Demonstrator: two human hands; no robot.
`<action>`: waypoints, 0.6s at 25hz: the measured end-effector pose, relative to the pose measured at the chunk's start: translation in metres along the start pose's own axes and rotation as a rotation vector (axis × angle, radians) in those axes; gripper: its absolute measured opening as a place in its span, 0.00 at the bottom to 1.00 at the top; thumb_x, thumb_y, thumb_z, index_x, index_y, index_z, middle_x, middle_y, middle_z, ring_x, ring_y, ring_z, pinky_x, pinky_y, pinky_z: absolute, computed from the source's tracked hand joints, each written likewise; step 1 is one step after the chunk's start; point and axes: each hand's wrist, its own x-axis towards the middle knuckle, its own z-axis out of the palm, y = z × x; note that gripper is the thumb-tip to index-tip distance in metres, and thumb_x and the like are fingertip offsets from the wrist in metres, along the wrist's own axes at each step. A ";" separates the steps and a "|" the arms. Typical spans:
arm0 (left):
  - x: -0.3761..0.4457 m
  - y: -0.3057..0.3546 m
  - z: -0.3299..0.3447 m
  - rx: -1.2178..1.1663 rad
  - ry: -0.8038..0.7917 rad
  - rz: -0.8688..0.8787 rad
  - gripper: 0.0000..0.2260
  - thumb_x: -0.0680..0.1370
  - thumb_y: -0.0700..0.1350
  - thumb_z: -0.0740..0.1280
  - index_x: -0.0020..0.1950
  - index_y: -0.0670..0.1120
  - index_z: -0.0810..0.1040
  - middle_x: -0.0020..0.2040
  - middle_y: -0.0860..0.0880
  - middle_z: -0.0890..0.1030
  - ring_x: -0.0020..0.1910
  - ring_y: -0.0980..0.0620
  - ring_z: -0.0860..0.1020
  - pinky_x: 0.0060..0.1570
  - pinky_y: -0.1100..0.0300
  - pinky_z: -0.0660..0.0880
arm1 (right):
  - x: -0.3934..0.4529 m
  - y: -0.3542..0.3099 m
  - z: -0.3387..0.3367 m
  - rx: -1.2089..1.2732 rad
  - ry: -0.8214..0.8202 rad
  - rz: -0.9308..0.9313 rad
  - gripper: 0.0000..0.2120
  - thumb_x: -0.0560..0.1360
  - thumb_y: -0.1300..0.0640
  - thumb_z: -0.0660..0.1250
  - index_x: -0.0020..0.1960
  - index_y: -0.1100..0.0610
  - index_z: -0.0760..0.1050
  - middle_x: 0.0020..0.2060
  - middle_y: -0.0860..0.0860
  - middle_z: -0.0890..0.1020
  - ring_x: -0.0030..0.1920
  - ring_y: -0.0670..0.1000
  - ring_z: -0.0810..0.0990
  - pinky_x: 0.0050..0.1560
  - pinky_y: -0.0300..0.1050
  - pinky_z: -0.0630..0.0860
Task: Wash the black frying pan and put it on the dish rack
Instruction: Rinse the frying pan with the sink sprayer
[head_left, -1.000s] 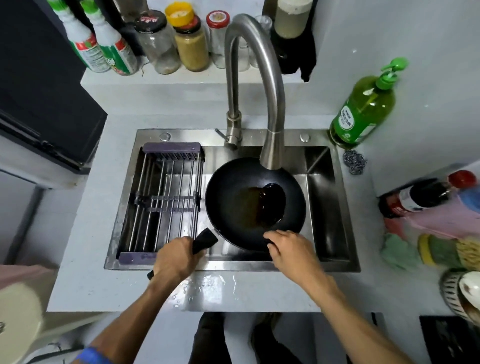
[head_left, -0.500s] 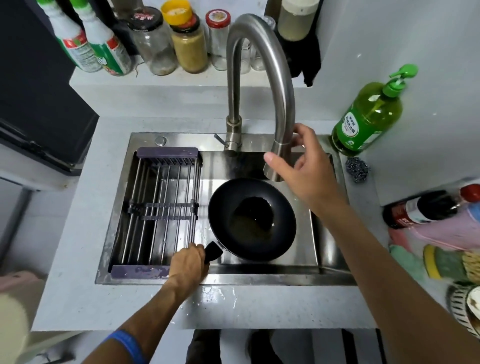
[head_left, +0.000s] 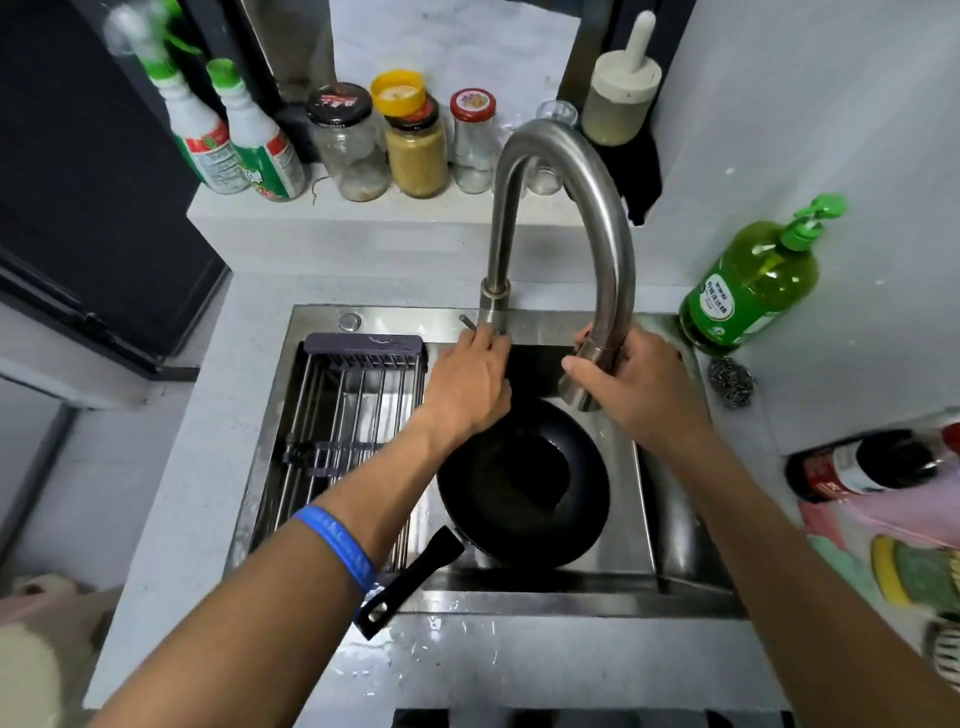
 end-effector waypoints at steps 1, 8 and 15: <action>0.019 -0.003 -0.004 0.054 -0.024 0.000 0.24 0.75 0.49 0.64 0.70 0.43 0.65 0.67 0.44 0.68 0.64 0.44 0.67 0.59 0.47 0.69 | 0.000 0.002 0.000 0.016 -0.001 0.008 0.08 0.74 0.50 0.74 0.50 0.51 0.78 0.40 0.50 0.84 0.43 0.50 0.84 0.49 0.50 0.81; 0.053 -0.033 -0.006 0.213 -0.238 0.007 0.21 0.78 0.51 0.62 0.67 0.41 0.71 0.62 0.43 0.74 0.62 0.42 0.72 0.57 0.49 0.71 | 0.004 0.008 0.004 0.023 0.005 0.005 0.09 0.74 0.49 0.74 0.51 0.51 0.79 0.39 0.48 0.84 0.43 0.49 0.84 0.51 0.55 0.81; 0.023 -0.035 0.006 0.011 -0.224 -0.012 0.24 0.75 0.46 0.64 0.69 0.40 0.68 0.63 0.42 0.74 0.62 0.41 0.72 0.58 0.50 0.71 | 0.002 0.011 0.006 0.045 0.013 -0.003 0.09 0.73 0.48 0.73 0.51 0.48 0.79 0.39 0.46 0.84 0.42 0.47 0.85 0.51 0.55 0.81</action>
